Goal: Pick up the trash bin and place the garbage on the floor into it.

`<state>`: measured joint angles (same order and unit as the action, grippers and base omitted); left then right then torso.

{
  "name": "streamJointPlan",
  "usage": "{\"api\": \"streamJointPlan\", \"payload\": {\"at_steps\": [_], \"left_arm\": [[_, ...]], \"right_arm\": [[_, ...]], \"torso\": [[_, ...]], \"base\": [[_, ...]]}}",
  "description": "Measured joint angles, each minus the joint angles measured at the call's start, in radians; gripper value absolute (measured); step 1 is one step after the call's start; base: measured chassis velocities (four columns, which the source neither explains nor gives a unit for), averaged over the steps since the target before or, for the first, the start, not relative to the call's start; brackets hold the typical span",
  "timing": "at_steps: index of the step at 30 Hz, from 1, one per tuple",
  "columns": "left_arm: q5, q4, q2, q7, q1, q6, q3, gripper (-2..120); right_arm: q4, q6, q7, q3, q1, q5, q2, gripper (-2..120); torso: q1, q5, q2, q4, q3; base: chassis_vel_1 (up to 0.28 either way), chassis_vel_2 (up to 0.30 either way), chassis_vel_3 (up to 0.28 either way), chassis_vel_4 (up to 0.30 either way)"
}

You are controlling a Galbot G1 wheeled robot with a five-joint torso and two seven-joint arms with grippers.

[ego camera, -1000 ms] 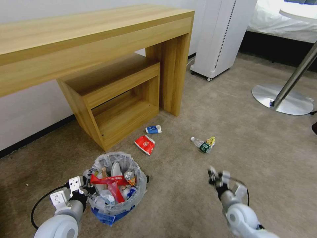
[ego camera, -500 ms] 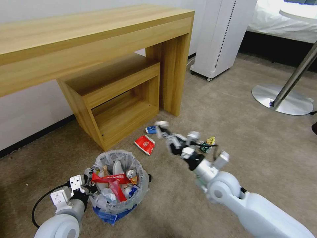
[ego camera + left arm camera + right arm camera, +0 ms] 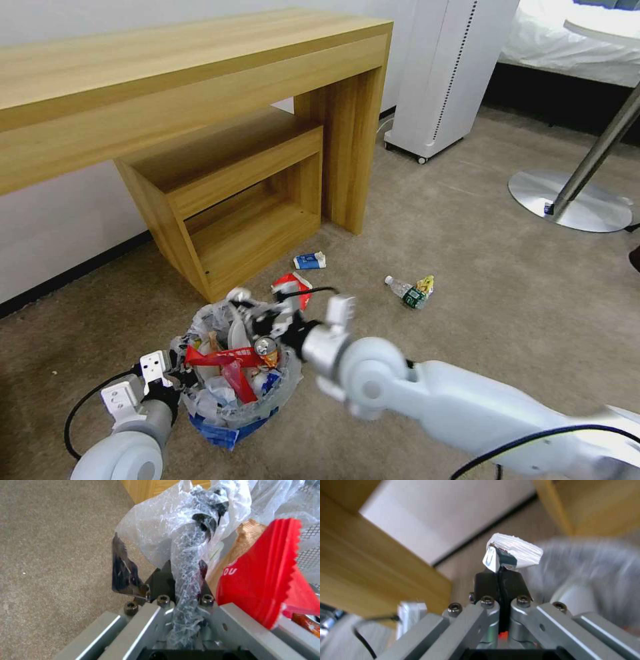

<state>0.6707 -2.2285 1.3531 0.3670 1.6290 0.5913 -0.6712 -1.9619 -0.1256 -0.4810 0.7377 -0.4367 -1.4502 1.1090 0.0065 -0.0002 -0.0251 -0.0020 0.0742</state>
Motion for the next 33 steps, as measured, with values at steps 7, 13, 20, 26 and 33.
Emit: {"api": "streamJointPlan", "payload": {"at_steps": [7,13,20,26,33], "left_arm": [[-0.004,-0.001,0.013,0.000,0.005,-0.005,-0.006,0],[-0.006,-0.001,0.011,-0.001,0.008,-0.007,-0.012,0],[-0.013,0.010,0.017,-0.004,0.007,-0.011,-0.009,0],[-0.014,0.022,0.016,-0.005,0.002,-0.012,-0.009,0],[-0.016,0.036,0.017,-0.005,-0.007,-0.012,-0.007,0]], "right_arm": [[0.060,-0.090,-0.198,0.043,-0.024,0.009,0.115,0],[0.080,-0.143,-0.298,0.059,-0.039,0.023,0.140,0],[0.077,-0.188,-0.360,0.063,-0.050,0.032,0.136,0],[0.047,-0.193,-0.336,0.045,-0.053,0.043,0.104,18],[-0.020,-0.220,-0.330,0.020,-0.062,0.044,0.032,43]], "torso": [[0.000,0.0002,0.000,-0.0002,0.000],[0.000,0.0001,0.000,-0.0002,0.000],[0.000,0.0002,0.000,-0.0001,0.000],[0.000,0.0003,0.000,-0.0002,0.000],[0.000,0.0003,0.000,-0.0003,0.000]], "base": [[0.000,0.000,0.000,0.000],[0.000,0.000,0.000,0.000],[0.000,0.000,0.000,0.000],[0.000,0.000,0.000,0.000],[0.000,0.000,0.000,0.000]]}}
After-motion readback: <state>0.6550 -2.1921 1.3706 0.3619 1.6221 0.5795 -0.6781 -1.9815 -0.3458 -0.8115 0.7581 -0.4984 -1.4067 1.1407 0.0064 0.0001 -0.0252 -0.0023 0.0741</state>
